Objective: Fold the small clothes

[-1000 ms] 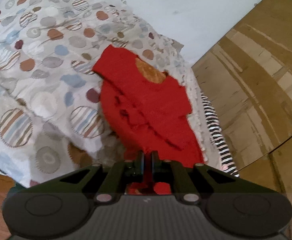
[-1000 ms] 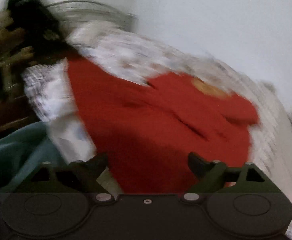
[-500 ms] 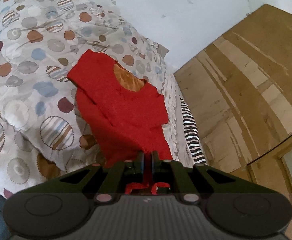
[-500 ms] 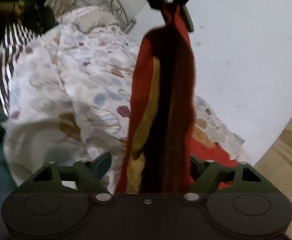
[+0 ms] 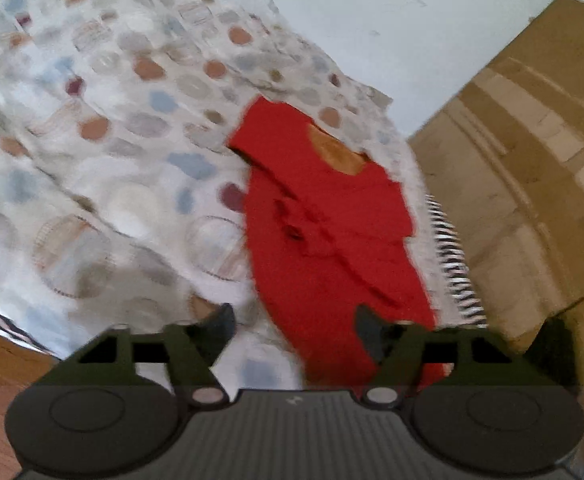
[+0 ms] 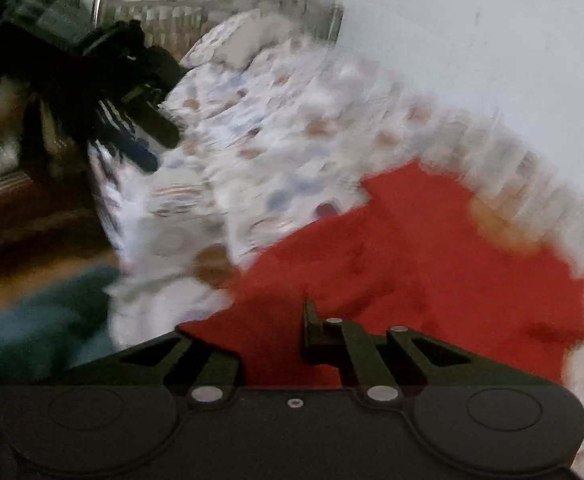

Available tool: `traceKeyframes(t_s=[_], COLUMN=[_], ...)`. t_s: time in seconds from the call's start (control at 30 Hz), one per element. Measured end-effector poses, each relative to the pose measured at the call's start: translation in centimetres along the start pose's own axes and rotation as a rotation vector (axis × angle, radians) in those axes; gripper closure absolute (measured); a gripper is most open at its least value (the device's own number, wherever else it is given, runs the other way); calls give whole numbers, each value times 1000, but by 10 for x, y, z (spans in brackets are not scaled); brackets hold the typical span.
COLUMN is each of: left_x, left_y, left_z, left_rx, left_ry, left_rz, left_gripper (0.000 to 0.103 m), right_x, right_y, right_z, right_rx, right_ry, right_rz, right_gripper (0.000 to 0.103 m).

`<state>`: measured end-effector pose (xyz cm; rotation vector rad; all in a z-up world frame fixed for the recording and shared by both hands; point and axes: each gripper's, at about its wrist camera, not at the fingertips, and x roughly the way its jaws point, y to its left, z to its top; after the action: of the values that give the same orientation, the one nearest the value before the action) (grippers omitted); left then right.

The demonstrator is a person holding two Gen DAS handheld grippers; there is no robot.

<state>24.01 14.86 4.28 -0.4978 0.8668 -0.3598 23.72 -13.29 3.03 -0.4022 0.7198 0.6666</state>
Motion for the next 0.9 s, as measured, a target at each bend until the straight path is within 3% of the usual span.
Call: traceKeyframes(t_s=[0.1, 0.2, 0.37, 0.5, 0.73, 0.9], left_x=[-5, -7, 8, 40, 82, 105], left_y=[-4, -19, -60, -91, -124, -132], left_z=[-16, -39, -78, -96, -109, -114], left_rx=[118, 257, 489, 660, 704, 702], left_ry=[-52, -124, -216, -231, -196, -189], left_rz=[78, 104, 126, 156, 158, 295], left_gripper=[15, 4, 1, 1, 1, 3], right_x=[13, 24, 34, 35, 36, 33], right_y=[-34, -62, -89, -102, -91, -87], right_z=[22, 38, 51, 50, 56, 58], right_rx=[149, 280, 438, 488, 403, 361], right_ry=[105, 199, 288, 310, 327, 318], right_rz=[147, 226, 277, 293, 302, 311], right_gripper=[97, 97, 97, 96, 95, 95])
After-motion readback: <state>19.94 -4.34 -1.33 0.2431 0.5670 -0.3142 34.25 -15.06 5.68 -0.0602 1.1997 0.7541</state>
